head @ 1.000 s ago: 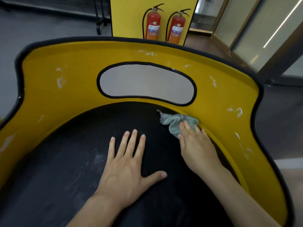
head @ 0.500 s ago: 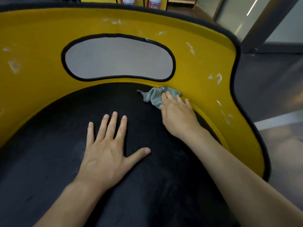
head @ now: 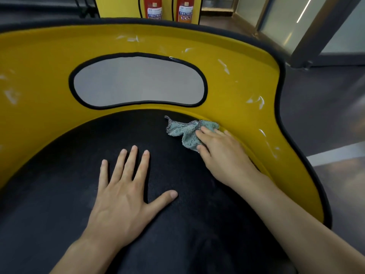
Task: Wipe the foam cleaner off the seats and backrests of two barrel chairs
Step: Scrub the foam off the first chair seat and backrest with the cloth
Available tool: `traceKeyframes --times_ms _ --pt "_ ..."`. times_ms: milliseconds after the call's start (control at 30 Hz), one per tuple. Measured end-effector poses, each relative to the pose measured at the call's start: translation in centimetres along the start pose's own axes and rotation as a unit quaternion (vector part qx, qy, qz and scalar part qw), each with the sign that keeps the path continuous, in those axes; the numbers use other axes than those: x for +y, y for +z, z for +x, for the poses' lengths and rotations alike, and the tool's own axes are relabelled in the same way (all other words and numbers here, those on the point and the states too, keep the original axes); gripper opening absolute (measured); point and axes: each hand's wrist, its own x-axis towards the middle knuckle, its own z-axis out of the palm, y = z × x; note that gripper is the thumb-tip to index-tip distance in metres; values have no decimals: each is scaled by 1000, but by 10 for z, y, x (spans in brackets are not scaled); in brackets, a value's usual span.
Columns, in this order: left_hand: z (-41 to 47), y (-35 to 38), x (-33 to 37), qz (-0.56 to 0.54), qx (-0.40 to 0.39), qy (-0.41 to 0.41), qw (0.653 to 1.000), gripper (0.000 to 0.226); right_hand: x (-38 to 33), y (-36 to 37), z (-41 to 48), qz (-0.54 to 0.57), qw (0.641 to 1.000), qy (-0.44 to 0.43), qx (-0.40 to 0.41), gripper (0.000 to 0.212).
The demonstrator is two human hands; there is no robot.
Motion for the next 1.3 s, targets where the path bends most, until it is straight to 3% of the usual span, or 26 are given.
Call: traceKeyframes --times_ms 100,233,367,433,500,567,633,667,933,1067,1167,1300 --pt "0 2 0 -9 9 0 1000 109 5 -7 -5 44 997 -8 64 44" --pt "0 4 0 -16 14 1 1000 108 7 -28 -13 110 984 46 136 38" --pt "-1 4 -1 -12 17 2 1000 108 8 -72 -25 167 941 10 295 40" --pt "-1 5 -1 -14 20 1 1000 108 9 -84 -30 177 928 -17 327 40" --pt "-1 5 -1 -13 21 1 1000 108 9 -75 -33 161 951 -28 261 42" --pt "-1 5 -1 -13 21 0 1000 107 10 -47 -31 83 992 -18 94 55" --pt "-2 5 -1 -10 18 -2 1000 107 15 -16 -28 -2 998 -8 -63 64" --pt "-2 5 -1 -9 18 -2 1000 108 17 -8 -24 -19 995 -5 -97 64" --pt "-1 3 -1 -17 19 -1 1000 108 8 7 19 2 995 19 -96 59" --pt "-1 5 -3 -9 14 7 1000 108 13 -4 -26 -24 995 1 -101 58" --pt "-1 4 -3 -10 2 8 1000 107 14 -18 -69 -60 985 8 -159 58" --pt "-1 3 -1 -9 -2 7 1000 108 12 -15 -48 -71 986 10 -149 58"
